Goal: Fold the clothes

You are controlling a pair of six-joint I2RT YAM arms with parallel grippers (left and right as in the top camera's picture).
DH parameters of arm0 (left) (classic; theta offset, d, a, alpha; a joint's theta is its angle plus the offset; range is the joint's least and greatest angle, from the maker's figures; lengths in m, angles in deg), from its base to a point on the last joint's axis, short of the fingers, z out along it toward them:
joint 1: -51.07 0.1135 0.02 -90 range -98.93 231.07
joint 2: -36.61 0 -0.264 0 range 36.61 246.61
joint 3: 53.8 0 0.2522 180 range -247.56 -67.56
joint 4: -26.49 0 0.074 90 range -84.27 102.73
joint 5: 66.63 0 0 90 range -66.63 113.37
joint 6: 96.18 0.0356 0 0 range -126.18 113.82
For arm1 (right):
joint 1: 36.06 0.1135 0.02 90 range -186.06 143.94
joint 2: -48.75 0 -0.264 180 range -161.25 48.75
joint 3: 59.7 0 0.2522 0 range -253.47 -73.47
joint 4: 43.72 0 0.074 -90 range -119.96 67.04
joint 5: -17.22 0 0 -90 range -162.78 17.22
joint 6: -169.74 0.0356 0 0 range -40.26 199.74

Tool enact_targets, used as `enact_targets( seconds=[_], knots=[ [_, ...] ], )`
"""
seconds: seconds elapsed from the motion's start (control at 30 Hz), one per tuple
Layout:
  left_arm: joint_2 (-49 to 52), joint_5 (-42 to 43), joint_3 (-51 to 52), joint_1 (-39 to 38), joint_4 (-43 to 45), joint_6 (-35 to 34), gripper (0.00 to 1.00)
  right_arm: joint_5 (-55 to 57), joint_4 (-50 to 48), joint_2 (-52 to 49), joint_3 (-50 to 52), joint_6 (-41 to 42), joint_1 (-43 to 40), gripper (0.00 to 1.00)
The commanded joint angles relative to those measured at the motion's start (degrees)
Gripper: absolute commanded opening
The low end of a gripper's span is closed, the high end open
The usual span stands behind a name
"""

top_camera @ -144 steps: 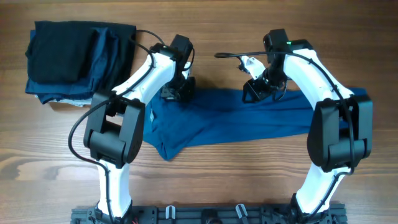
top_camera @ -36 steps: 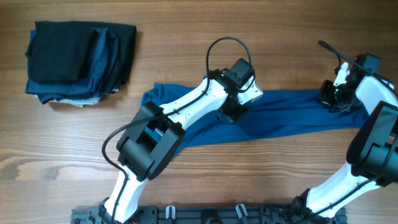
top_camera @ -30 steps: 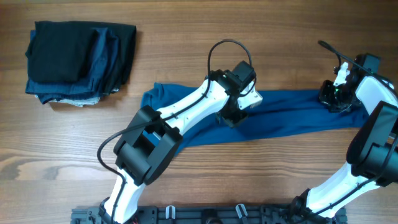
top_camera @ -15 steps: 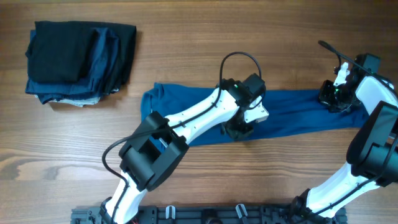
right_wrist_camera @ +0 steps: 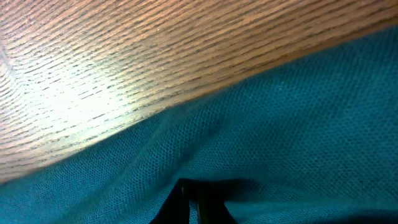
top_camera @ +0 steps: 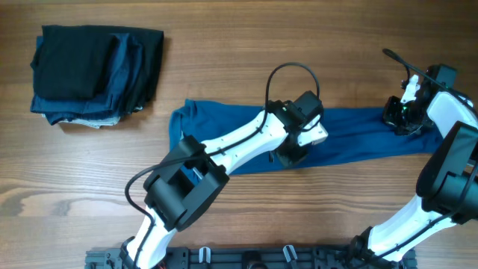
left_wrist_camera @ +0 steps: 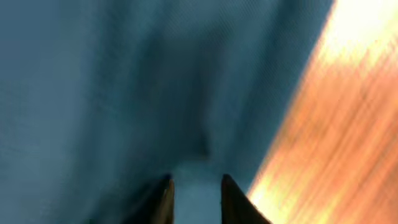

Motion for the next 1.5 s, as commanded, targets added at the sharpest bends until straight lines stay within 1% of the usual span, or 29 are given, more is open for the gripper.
enact_targets(
  seconds=[0.0,0.07,0.1,0.17,0.23,0.33,0.43,0.53,0.73,0.8,0.9,0.93,1.0,1.03,1.07,1.1,1.13,1.2,1.23,1.43,1.47],
  knots=[
    [-2.67,-6.14,0.17,0.48,3.02,0.42,0.31,-0.09,-0.98,-3.41,2.23,0.39,0.15,0.07],
    [-2.67,-8.9,0.17,0.68,3.87,0.63,0.36,-0.09,-0.98,-3.41,2.23,0.39,0.15,0.08],
    [-2.67,-9.68,0.17,0.87,4.02,0.72,0.37,-0.09,-0.98,-3.41,2.23,0.39,0.15,0.08],
    [-2.64,-9.81,0.2,1.42,4.02,2.03,0.38,-0.09,-0.98,-3.41,2.23,0.39,0.15,0.08],
    [-2.54,-9.79,0.2,2.01,4.31,2.6,0.41,-0.09,-0.98,-3.41,2.23,0.37,0.15,0.08],
    [-2.36,-9.77,0.2,2.67,4.5,4.17,0.44,-0.09,-0.98,-3.41,2.23,0.39,0.15,0.08],
    [-2.14,-8.87,0.22,3.02,4.39,4.9,0.43,-0.07,-0.98,-3.41,2.23,0.37,0.15,0.09],
    [-1.31,-6.56,0.22,2.97,4.11,4.87,0.39,-0.07,-0.98,-3.41,2.23,0.37,0.15,0.08],
    [-0.94,-2.23,0.22,2.84,0.72,4.85,0.32,-0.07,-0.98,-3.41,2.23,0.39,0.15,0.09],
    [-0.94,-2.23,0.22,2.84,0.02,4.87,0.27,-0.07,-0.98,-3.41,2.23,0.39,0.15,0.09],
    [-0.94,-2.23,0.22,2.84,-0.63,4.85,0.26,-0.07,-0.98,-3.41,2.23,0.39,0.15,0.09],
    [-0.94,-2.21,0.22,2.84,-0.72,4.85,0.21,-0.07,-0.96,-3.41,2.23,0.37,0.15,0.09],
    [-0.94,-2.23,0.22,2.84,-0.79,4.85,0.18,-0.07,-0.96,-3.41,2.23,0.37,0.15,0.09],
    [-0.94,-2.23,0.22,2.84,-0.76,4.85,0.17,-0.07,-0.96,-3.41,2.23,0.39,0.15,0.09],
    [-0.94,-2.23,0.22,2.84,-0.74,4.87,0.19,-0.07,-0.96,-3.41,2.23,0.39,0.15,0.09],
    [-0.94,-2.23,0.22,2.84,-0.76,4.85,0.26,-0.07,-0.96,-3.41,2.23,0.37,0.15,0.09],
    [-0.94,-2.21,0.22,2.84,-0.66,4.85,0.29,-0.07,-0.96,-3.41,2.23,0.37,0.15,0.09],
    [-0.94,-2.21,0.22,2.84,-0.55,4.85,0.2,-0.07,-0.96,-3.41,2.23,0.37,0.15,0.09],
    [-0.92,-2.21,0.33,2.84,-0.52,4.85,0.17,-0.07,-0.94,-3.41,2.23,0.37,0.15,0.09],
    [-0.39,-1.81,1.29,2.84,-0.52,4.85,0.13,-0.07,-0.83,-3.41,2.23,0.39,0.15,0.09],
    [-0.39,-1.81,1.29,2.84,-0.63,4.83,0.11,-0.07,-0.83,-3.41,2.23,0.39,0.15,0.09]
  ],
)
